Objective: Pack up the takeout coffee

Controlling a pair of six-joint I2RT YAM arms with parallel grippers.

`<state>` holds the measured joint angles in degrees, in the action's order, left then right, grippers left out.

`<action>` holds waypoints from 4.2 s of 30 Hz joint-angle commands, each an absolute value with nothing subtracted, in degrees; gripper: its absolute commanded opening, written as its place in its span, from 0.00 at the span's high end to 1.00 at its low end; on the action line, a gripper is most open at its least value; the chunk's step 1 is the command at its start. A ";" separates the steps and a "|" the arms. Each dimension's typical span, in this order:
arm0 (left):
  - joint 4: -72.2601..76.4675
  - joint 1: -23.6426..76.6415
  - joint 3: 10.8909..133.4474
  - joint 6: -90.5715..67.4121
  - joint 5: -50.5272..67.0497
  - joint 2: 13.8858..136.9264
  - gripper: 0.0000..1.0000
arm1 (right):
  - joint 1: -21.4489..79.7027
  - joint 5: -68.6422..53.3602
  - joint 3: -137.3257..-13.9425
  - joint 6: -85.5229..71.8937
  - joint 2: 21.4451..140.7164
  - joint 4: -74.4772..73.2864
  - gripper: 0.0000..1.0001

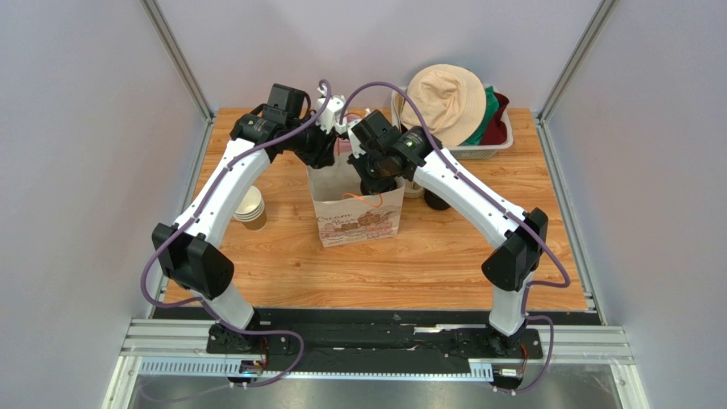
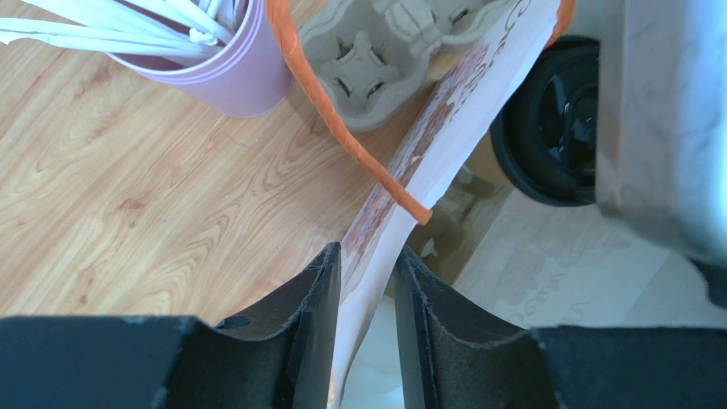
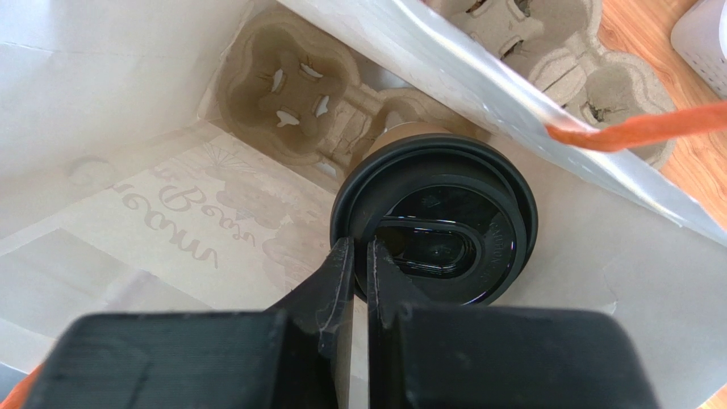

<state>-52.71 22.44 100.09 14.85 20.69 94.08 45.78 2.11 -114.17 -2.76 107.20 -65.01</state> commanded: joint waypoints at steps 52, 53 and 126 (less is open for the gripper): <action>-42.10 26.19 95.71 -5.88 13.36 91.41 0.68 | 39.37 -0.97 -113.30 -4.75 109.60 -63.37 1.00; -42.36 26.19 95.63 -6.24 13.19 91.23 0.69 | 39.55 -0.36 -112.86 -4.66 109.43 -63.37 1.00; -42.89 26.28 95.18 -11.34 4.92 94.22 0.65 | 42.63 -5.19 -103.71 3.25 105.64 -63.72 1.00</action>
<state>-42.44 26.26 92.07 -10.17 6.31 93.49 42.26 -4.99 -104.86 2.00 108.03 -63.79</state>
